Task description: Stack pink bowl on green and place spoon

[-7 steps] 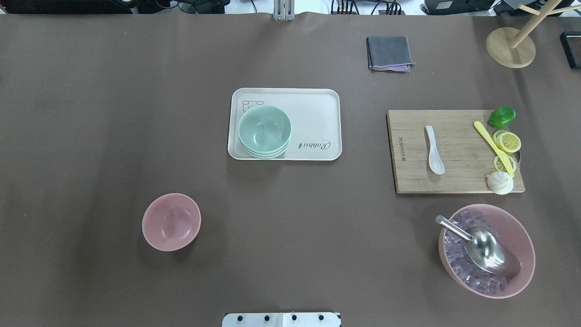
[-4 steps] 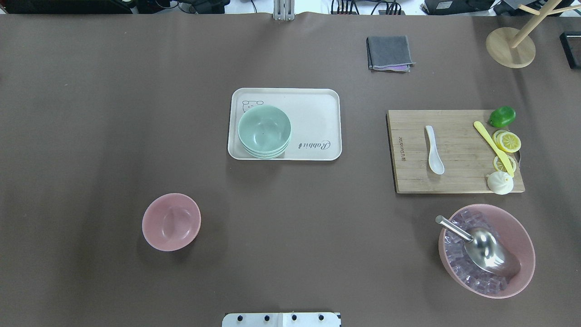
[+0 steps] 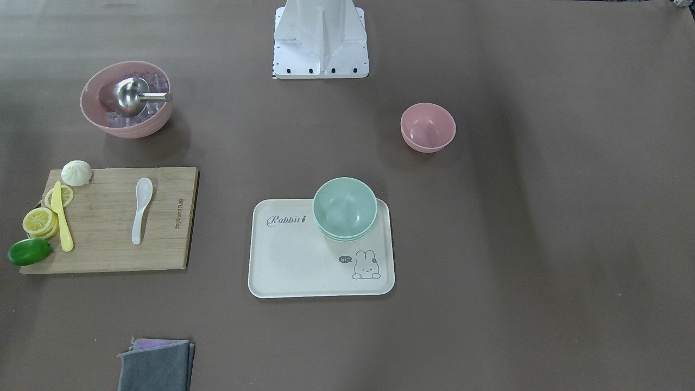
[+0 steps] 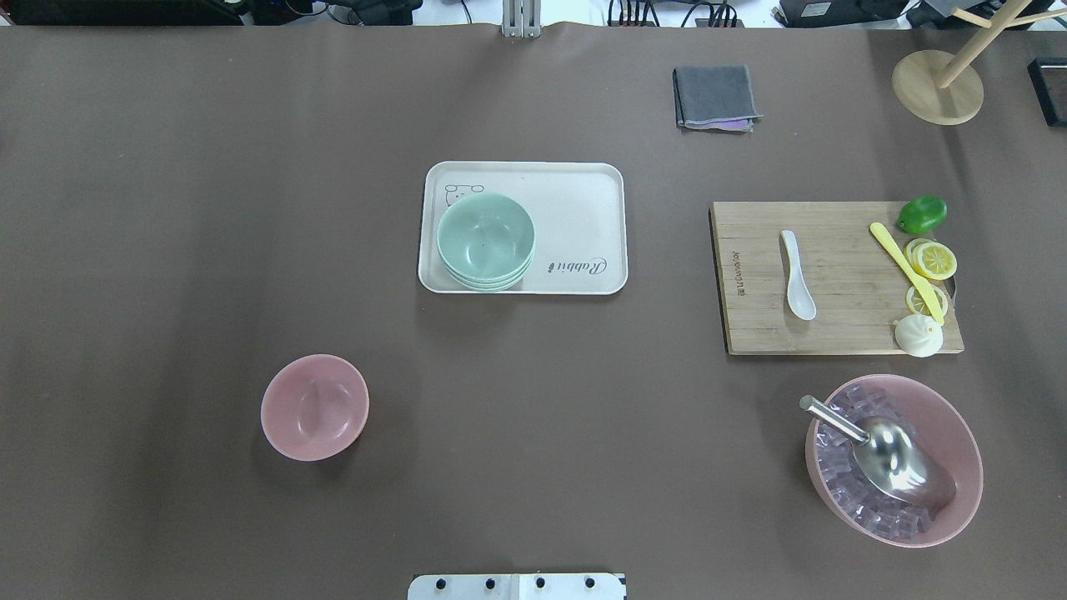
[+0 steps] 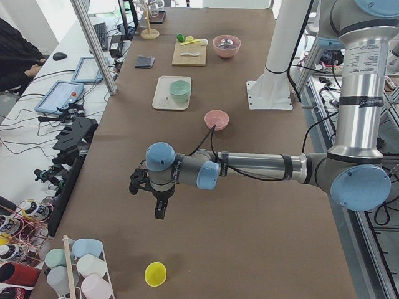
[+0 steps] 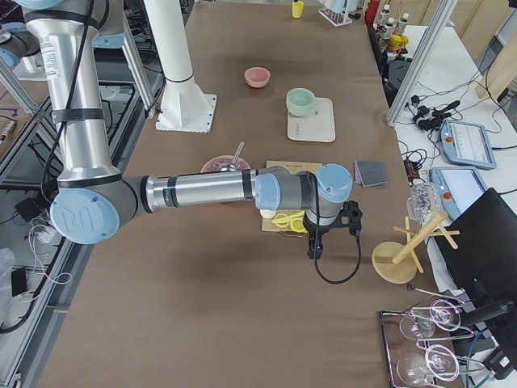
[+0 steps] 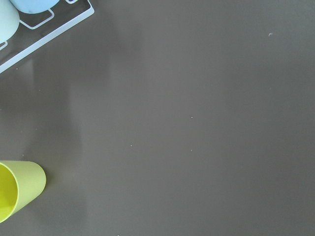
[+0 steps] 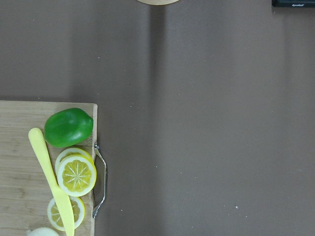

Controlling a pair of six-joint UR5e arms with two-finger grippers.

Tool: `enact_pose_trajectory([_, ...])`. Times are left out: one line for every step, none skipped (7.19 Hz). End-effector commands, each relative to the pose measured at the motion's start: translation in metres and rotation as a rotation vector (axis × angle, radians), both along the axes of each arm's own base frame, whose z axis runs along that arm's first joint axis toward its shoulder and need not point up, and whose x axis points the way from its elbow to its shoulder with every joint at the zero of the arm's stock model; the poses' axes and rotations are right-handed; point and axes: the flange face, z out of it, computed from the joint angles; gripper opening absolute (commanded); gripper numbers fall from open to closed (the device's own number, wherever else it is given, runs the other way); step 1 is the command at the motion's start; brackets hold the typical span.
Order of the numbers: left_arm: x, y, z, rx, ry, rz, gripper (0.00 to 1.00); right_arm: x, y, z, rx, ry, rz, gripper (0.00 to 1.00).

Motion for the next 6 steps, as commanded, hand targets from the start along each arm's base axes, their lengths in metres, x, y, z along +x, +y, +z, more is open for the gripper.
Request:
enact_pose_trajectory([0.000,-0.005,-0.006,0.019,0.003,0.000,0.98,0.000,0.000,-0.002,0.003,-0.001,0.000,1.00])
enact_pose_trajectory([0.002,-0.017,-0.019,0.057,0.007,0.001,0.99,0.000,0.000,-0.002,0.003,-0.001,0.000,1.00])
enact_pose_trajectory([0.005,-0.021,-0.029,0.078,0.018,0.006,0.98,-0.001,0.000,-0.002,0.003,-0.003,-0.002,1.00])
enact_pose_trajectory([0.014,-0.034,-0.044,0.096,0.017,0.010,0.98,-0.001,0.000,-0.002,0.002,-0.003,-0.002,1.00])
enact_pose_trajectory([0.026,-0.051,-0.096,0.085,0.072,-0.066,0.98,-0.001,0.001,0.001,-0.005,-0.003,-0.002,1.00])
enact_pose_trajectory([0.082,-0.046,-0.159,0.025,0.150,-0.109,0.97,-0.001,0.003,0.004,-0.009,-0.005,-0.002,1.00])
